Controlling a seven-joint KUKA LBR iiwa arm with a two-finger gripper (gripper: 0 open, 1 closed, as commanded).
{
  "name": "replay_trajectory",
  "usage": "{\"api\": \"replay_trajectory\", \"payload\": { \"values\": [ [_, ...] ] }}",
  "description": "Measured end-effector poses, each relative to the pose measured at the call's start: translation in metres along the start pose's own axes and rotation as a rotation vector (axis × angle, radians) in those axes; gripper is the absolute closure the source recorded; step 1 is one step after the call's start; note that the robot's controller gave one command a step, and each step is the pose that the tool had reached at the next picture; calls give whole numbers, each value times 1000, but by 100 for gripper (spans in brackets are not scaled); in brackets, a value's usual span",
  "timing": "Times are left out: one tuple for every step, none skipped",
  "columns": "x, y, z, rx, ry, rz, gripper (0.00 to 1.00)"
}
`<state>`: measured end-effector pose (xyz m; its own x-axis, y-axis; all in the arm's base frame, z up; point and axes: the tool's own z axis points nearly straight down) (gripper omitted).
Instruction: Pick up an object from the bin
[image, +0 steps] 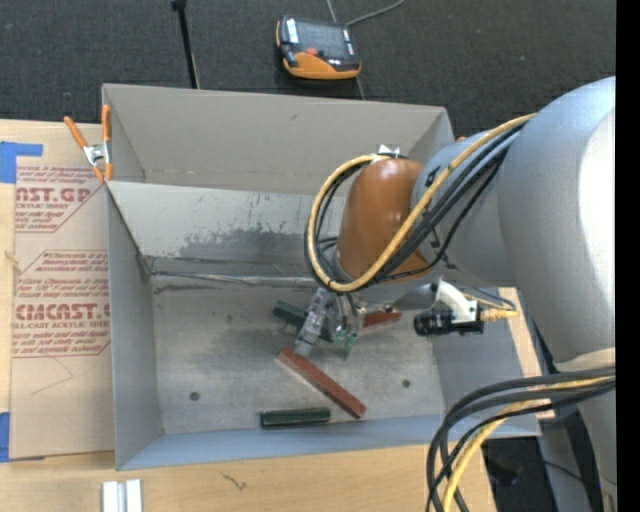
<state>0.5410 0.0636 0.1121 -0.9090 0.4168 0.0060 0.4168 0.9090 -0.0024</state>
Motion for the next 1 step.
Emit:
{"api": "replay_trajectory", "payload": {
  "values": [
    [0, 0, -21, -1, -2, -1, 100]
  ]
}}
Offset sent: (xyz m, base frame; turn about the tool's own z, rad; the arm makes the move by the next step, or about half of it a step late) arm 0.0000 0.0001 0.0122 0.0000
